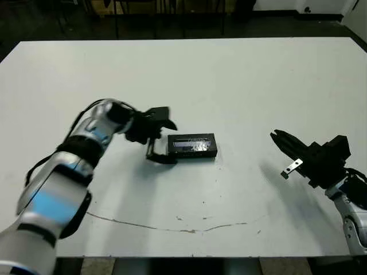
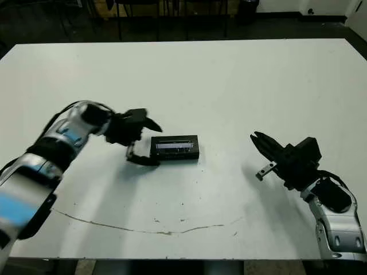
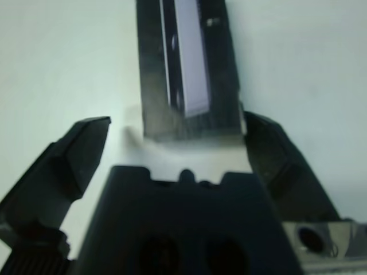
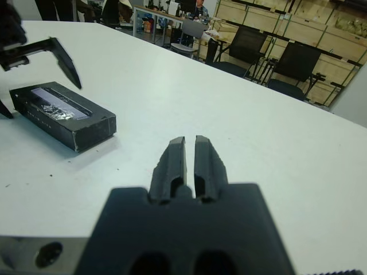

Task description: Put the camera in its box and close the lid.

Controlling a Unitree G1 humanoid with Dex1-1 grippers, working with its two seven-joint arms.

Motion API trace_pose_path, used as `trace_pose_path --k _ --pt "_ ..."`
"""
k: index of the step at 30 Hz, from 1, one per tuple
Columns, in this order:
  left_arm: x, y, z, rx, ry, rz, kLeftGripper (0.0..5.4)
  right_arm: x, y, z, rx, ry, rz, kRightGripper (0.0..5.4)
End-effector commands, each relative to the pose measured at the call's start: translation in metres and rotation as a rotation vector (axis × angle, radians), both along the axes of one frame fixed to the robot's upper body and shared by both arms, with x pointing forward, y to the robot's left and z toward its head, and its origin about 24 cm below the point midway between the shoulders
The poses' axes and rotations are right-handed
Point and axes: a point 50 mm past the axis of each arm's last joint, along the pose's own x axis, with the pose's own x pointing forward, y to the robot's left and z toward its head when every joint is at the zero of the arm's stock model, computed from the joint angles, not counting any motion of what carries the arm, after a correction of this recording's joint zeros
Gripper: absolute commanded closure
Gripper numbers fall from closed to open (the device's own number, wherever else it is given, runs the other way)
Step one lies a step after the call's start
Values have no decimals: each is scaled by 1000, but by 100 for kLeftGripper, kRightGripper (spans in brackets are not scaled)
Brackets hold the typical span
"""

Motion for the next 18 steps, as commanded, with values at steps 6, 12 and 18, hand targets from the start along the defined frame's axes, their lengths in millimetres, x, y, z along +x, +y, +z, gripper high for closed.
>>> trace_pose_path --k 6,12,18 --pt "-55 93 -45 36 144 218 1 -4 3 -8 13 36 -11 540" --pt "-71 136 -13 -102 0 495 1 -4 5 -12 21 37 -24 540" --pt "-73 99 23 -489 -360 909 44 -5 9 -15 63 41 -38 540"
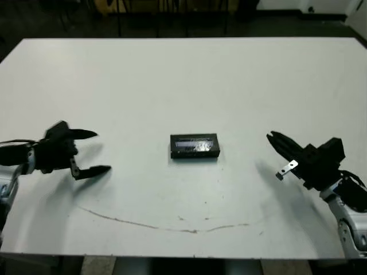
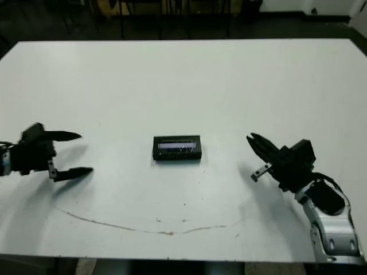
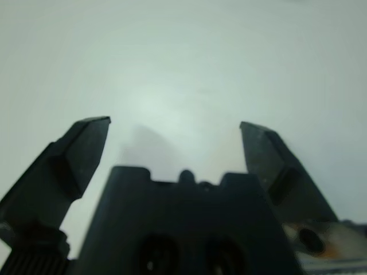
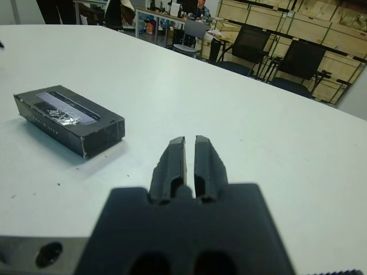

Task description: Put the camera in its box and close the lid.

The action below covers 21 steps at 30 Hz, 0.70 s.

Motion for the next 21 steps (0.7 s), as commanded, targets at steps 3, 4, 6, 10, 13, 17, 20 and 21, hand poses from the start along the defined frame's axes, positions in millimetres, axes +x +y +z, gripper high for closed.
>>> trace_pose_path --k 3,4,6,10,13,17,20,21 --pt "-4 -67 35 -331 -310 211 99 -4 3 -8 30 45 -49 540" --pt "-5 -77 40 -368 -331 209 120 -4 4 -8 31 49 -58 540" --pt "-9 -106 52 -439 -358 171 156 -5 5 -7 41 44 -66 540" --pt "-16 -151 62 -532 -339 107 237 -6 6 -7 56 41 -88 540" --pt "-14 -174 59 -529 -293 104 293 -7 6 -8 64 32 -90 540" --pt "-3 -191 44 -480 -226 130 372 -8 6 -8 68 20 -91 540" --pt "7 -197 32 -426 -187 174 429 -8 6 -9 74 22 -86 540" --pt "10 -198 27 -405 -166 194 451 -8 5 -9 74 19 -83 540"
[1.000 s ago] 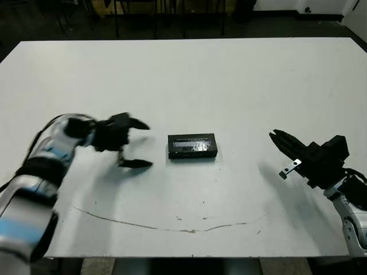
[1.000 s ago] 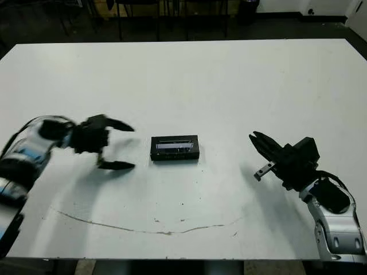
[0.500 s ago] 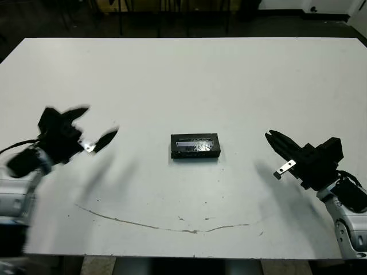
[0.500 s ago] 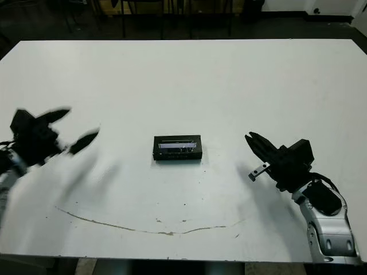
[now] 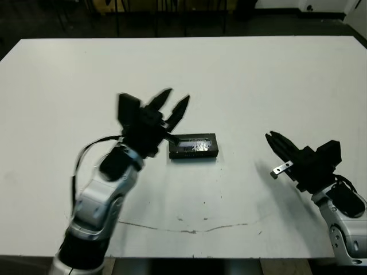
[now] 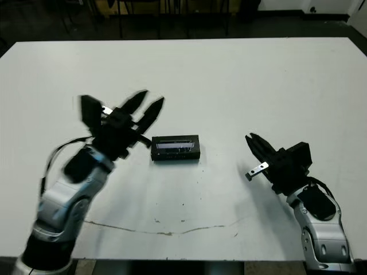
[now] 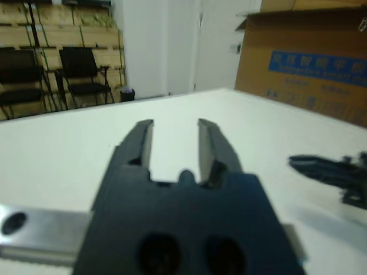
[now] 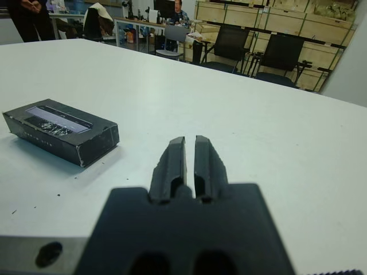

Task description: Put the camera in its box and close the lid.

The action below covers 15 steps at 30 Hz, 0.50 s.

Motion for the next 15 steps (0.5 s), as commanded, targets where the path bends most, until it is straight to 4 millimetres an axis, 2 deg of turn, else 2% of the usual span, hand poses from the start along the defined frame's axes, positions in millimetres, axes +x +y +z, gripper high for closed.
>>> trace_pose_path --k 1,5,10,15 --pt "8 -2 -18 66 94 52 470 -3 -4 -5 4 13 -3 540" --pt "15 -6 -38 107 173 56 538 -3 -4 -5 0 8 -5 540" --pt "16 -12 -69 166 300 55 538 -4 -2 -5 -7 22 -4 540" --pt "3 -21 -93 237 367 2 538 -5 -2 -4 -21 15 -3 540"
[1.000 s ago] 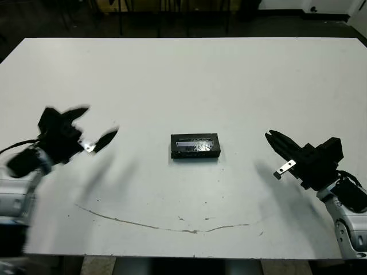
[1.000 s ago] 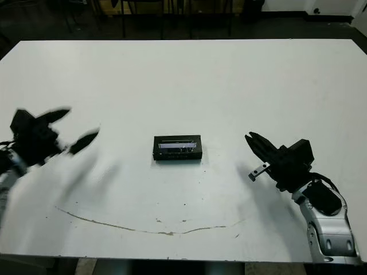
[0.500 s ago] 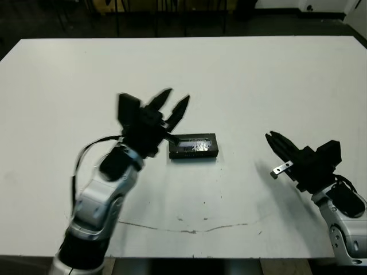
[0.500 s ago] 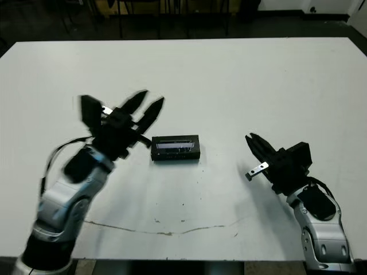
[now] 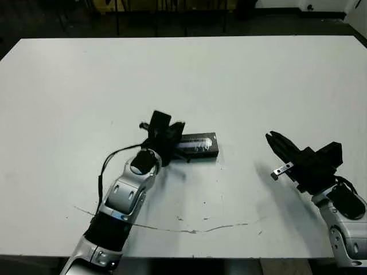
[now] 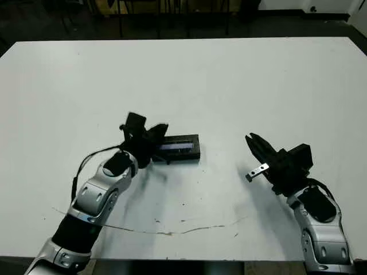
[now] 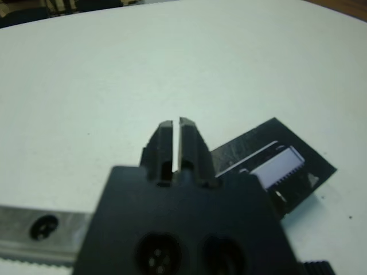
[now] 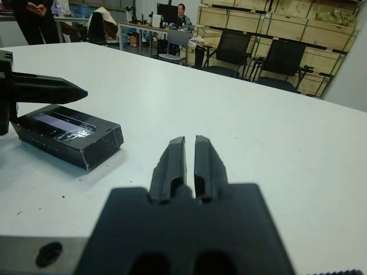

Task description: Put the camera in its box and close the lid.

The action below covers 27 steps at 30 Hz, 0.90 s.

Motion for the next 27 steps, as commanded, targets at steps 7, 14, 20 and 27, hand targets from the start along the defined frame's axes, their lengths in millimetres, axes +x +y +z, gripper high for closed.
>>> trace_pose_path --k 7,14,20,27 --pt "-31 -13 -46 81 184 -87 538 -3 -2 -6 -25 22 8 540" --pt "-32 -15 -57 104 208 -89 538 -3 -2 -6 -40 22 7 540" --pt "-27 -14 -60 121 227 -88 538 -3 -3 -6 -36 34 8 540" --pt "-24 -5 -34 39 153 -107 538 -3 -2 -6 -35 24 11 540"
